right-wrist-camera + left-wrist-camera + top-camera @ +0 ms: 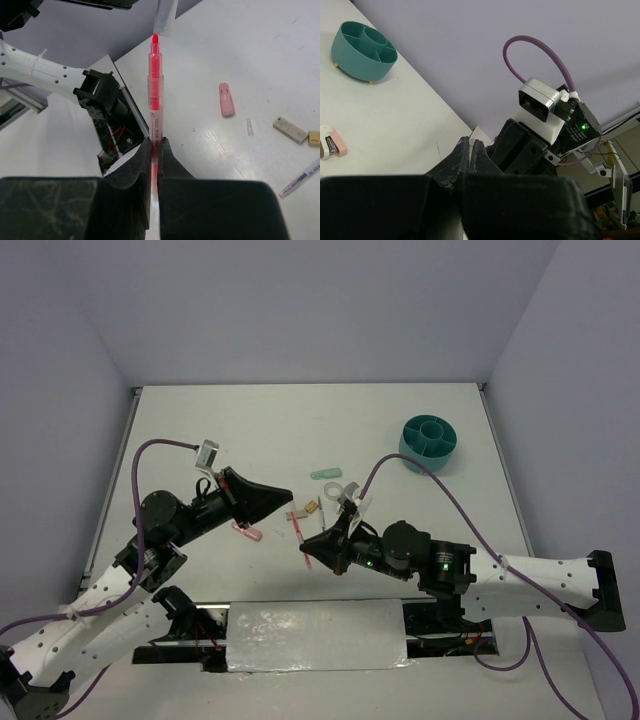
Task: Sort the stationery into containers
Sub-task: Close the pen cap on the pen.
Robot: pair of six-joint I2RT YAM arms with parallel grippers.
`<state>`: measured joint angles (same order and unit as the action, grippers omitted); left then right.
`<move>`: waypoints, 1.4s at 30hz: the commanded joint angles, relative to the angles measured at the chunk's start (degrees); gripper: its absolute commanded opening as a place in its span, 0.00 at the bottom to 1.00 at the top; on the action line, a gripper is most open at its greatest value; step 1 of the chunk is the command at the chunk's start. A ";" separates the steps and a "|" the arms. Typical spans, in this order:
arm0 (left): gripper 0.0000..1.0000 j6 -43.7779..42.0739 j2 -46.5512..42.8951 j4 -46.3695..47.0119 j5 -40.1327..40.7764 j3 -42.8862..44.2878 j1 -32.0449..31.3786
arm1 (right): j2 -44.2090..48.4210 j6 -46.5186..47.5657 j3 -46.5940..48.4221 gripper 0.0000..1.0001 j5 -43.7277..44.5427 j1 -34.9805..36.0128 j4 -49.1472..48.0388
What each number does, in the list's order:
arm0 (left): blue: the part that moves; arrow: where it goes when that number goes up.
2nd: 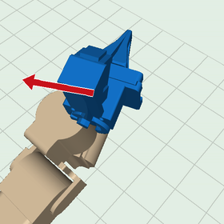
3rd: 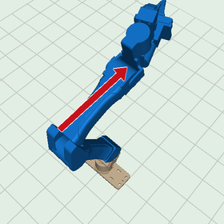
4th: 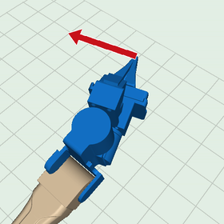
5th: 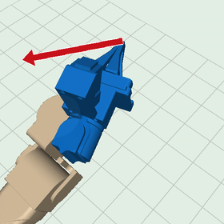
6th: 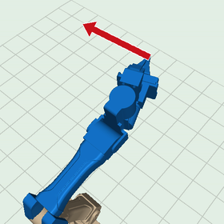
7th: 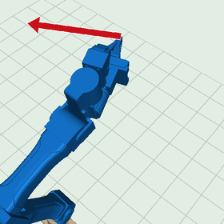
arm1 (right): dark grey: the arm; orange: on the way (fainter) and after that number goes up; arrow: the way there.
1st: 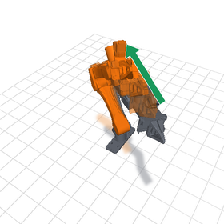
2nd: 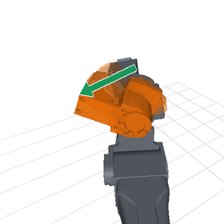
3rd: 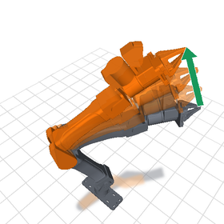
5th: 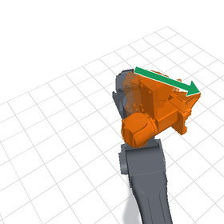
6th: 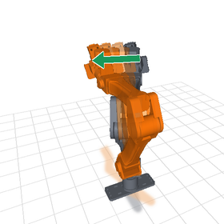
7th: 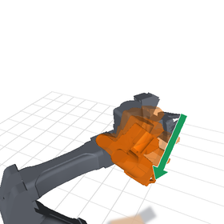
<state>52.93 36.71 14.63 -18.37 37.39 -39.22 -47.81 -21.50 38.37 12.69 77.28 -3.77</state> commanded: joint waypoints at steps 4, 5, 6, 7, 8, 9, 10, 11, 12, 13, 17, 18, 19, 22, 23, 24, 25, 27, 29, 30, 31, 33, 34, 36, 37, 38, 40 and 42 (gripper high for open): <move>0.00 0.34 -0.41 2.95 -0.35 0.32 -0.24 | 0.53 0.84 2.59 0.00 0.67 -0.02 0.25; 0.00 0.16 -0.58 2.86 0.00 0.49 -0.24 | 0.35 0.67 2.59 0.00 0.67 -0.02 0.52; 0.00 0.16 -0.67 2.94 0.00 0.67 -0.24 | -0.08 0.67 2.59 0.00 0.50 0.07 0.52; 0.00 -0.01 -0.85 2.77 0.52 0.76 -0.24 | -0.18 0.58 2.59 0.00 0.15 0.07 0.61; 0.00 -0.19 -0.94 2.68 0.70 1.11 -0.24 | -0.18 0.49 2.24 0.00 -0.20 0.07 0.00; 0.00 -0.45 -1.02 2.42 0.88 1.28 -0.24 | -0.09 0.32 1.97 0.00 -0.38 -0.02 -0.27; 0.00 -0.72 -0.94 1.98 0.88 1.46 -0.24 | 0.09 0.23 1.88 0.00 -0.38 -0.02 -0.45; 0.00 -0.89 -0.94 1.54 1.32 1.72 -0.24 | 0.35 0.23 1.71 0.00 -0.38 -0.02 -0.62; 0.00 -0.90 -1.02 1.45 1.32 1.64 -0.24 | 0.44 0.14 1.71 0.00 -0.21 0.07 -0.45; 0.00 -0.90 -1.03 1.71 1.23 1.55 -0.24 | 0.53 0.05 1.62 0.00 0.31 -0.02 -0.36; 0.00 -0.90 -1.11 1.54 1.58 1.29 -0.24 | 1.58 0.14 1.36 0.00 0.76 -0.02 -0.01; 0.00 -0.90 -1.11 1.71 1.50 1.20 -0.24 | 1.67 0.14 1.44 0.00 1.02 0.07 0.08; 0.00 -0.63 -1.03 2.32 1.32 0.85 -0.24 | 1.84 0.14 1.44 0.00 1.55 0.07 0.25; 0.00 -0.28 -0.68 3.12 0.62 0.58 -0.24 | 1.93 0.14 1.44 0.00 1.90 -0.02 0.43; 0.00 -0.11 -0.67 3.47 0.44 0.32 -0.24 | 1.93 0.23 1.53 0.00 2.08 0.07 0.52; 0.00 -0.10 -0.67 3.73 0.27 0.32 -0.24 | 1.93 0.23 1.53 0.00 2.16 -0.02 0.61; 0.00 0.16 -0.67 3.82 0.09 0.23 -0.24 | 1.93 0.23 1.71 0.00 2.51 0.07 0.87; 0.00 0.51 -0.41 4.44 -0.52 0.06 -0.24 | 1.85 0.31 1.71 0.00 2.69 -0.02 0.70; 0.00 0.77 -0.32 4.61 -0.79 0.06 -0.24 | 1.58 0.40 1.97 0.00 2.69 -0.02 0.69; 0.00 0.95 -0.24 4.88 -0.88 -0.12 -0.24 | 1.49 0.49 2.06 0.00 2.69 -0.11 0.69; 0.00 1.04 -0.23 5.05 -0.88 -0.21 -0.24 | 1.15 0.49 2.23 0.00 2.78 -0.11 0.87; 0.00 0.95 -0.23 5.32 -1.14 -0.29 -0.24 | 1.05 0.58 2.41 0.00 2.96 -0.02 0.70; 0.00 0.86 -0.23 5.23 -1.23 -0.21 -0.24 | 1.14 0.49 2.41 0.00 2.96 -0.11 0.69; 0.00 0.78 -0.32 5.49 -1.40 -0.38 -0.24 | 1.23 0.58 2.76 0.00 2.61 -0.20 0.69; 0.00 0.69 -0.32 5.49 -1.40 -0.65 -0.24 | 1.23 0.67 3.11 0.00 2.61 -0.20 0.87; 0.00 0.69 -0.23 5.58 -1.32 -0.65 -0.24 | 1.14 0.67 3.29 0.00 2.61 -0.20 0.96; 0.00 0.51 -0.15 5.67 -1.32 -1.00 -0.24 | 1.14 0.84 3.81 0.00 2.25 -0.28 0.87; 0.00 0.16 0.03 5.76 -1.67 -1.26 -0.24 | 0.97 0.93 4.17 0.00 1.82 -0.28 0.78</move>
<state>52.90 36.64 16.75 -18.48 36.60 -39.22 -46.76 -21.50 39.18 14.37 77.23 -1.98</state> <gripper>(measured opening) 0.046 0.045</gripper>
